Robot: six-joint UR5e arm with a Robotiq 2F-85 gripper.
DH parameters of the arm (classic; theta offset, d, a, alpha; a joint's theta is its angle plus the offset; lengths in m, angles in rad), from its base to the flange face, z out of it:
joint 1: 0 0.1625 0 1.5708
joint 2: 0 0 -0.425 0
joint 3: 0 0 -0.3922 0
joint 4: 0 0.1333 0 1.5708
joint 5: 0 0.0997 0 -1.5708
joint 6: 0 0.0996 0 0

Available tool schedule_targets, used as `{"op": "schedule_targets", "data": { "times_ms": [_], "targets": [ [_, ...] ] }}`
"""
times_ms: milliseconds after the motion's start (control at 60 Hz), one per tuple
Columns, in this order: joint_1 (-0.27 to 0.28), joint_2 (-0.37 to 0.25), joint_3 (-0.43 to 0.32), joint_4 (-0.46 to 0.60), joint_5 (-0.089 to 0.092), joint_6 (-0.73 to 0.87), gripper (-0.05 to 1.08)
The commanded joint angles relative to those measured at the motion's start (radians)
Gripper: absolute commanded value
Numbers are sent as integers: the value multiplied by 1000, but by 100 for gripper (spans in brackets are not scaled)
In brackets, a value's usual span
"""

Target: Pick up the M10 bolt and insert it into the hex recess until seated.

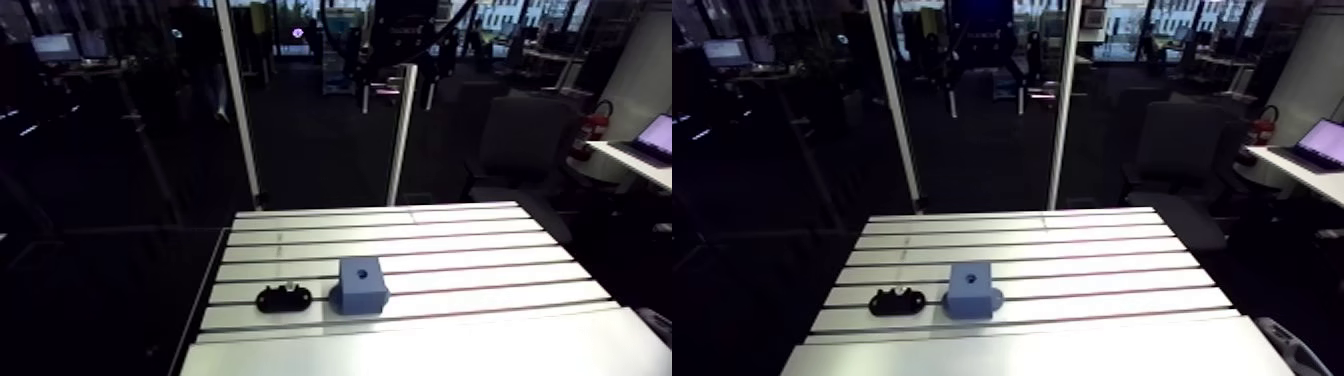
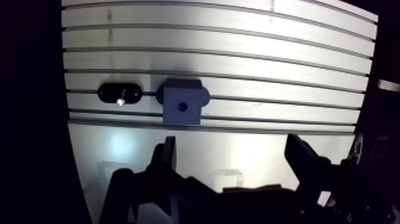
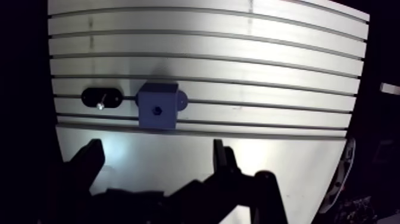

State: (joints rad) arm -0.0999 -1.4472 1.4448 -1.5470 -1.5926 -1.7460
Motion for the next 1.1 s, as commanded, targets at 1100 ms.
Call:
{"op": "schedule_targets", "data": {
  "times_ms": [1100],
  "targets": [
    [95,-29,31,5,89,145,1]
  ]
}}
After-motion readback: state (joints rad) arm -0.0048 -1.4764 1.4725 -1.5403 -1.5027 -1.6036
